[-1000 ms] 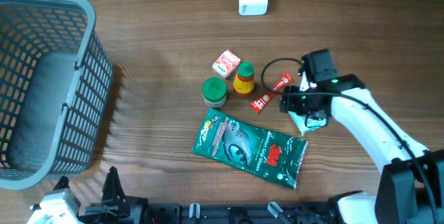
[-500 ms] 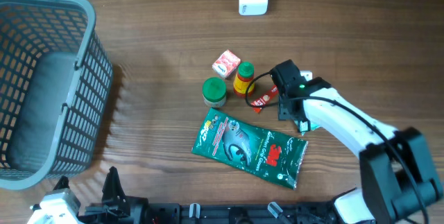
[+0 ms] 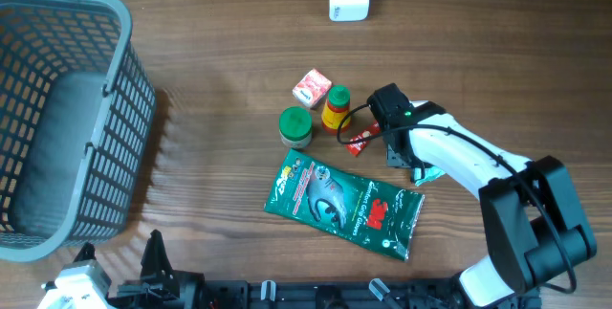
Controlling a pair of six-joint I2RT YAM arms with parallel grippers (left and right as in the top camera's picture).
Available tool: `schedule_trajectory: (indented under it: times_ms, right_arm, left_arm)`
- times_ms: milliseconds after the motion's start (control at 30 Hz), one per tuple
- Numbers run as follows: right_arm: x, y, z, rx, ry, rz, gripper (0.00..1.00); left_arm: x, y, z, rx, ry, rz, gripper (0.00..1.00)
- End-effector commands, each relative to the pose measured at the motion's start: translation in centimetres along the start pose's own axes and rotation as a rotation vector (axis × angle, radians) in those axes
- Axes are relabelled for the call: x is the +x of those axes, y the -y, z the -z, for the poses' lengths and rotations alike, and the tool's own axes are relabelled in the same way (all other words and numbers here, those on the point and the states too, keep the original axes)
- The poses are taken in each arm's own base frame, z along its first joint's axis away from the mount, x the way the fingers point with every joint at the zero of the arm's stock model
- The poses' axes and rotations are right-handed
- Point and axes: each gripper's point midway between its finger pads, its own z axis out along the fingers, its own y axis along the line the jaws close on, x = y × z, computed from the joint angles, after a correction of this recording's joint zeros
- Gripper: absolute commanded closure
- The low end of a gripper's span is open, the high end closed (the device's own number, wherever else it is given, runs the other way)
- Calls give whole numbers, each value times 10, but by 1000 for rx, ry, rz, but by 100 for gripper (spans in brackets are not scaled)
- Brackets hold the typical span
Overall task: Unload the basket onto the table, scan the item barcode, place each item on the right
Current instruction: 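Lift the wipes pack with the right gripper and pull it back, then hold the wipes pack up with the right gripper, turning it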
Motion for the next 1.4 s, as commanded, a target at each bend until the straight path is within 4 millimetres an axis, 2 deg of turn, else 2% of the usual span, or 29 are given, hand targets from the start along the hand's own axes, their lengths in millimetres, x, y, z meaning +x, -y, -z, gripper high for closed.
schedule_trajectory:
  times_ms: [0, 133, 267, 400, 500, 567, 700, 867, 933, 1367]
  right_arm:
    - [11, -43, -2, -219, -101, -6, 95]
    - [-7, -52, 34, -348, -110, -13, 96]
    - [-17, -57, 79, -637, -101, 48, 96]
    - [-14, -45, 132, -1099, -126, 56, 96]
    - [-12, -29, 150, -1280, -164, -23, 96]
    - [-12, -23, 173, -1443, -150, -49, 96]
    - [-12, -23, 206, -1633, -99, -25, 96]
    - [-19, -18, 254, -1897, -122, -126, 96]
    - [-22, -15, 264, -1955, -118, -149, 95]
    - [-22, -15, 264, -1948, -226, -222, 96]
  left_arm:
    - [-2, -3, 2, -16, 11, -9, 0]
    - [-2, -3, 2, -16, 11, -9, 0]
    - [-2, -3, 2, -16, 11, -9, 0]
    - [-2, -3, 2, -16, 11, -9, 0]
    - [-2, -3, 2, -16, 11, -9, 0]
    - [-2, -3, 2, -16, 11, -9, 0]
    - [-2, -3, 2, -16, 11, -9, 0]
    - [-2, -3, 2, -16, 11, -9, 0]
    - [-2, -3, 2, -16, 11, -9, 0]
    - [-2, -3, 2, -16, 11, -9, 0]
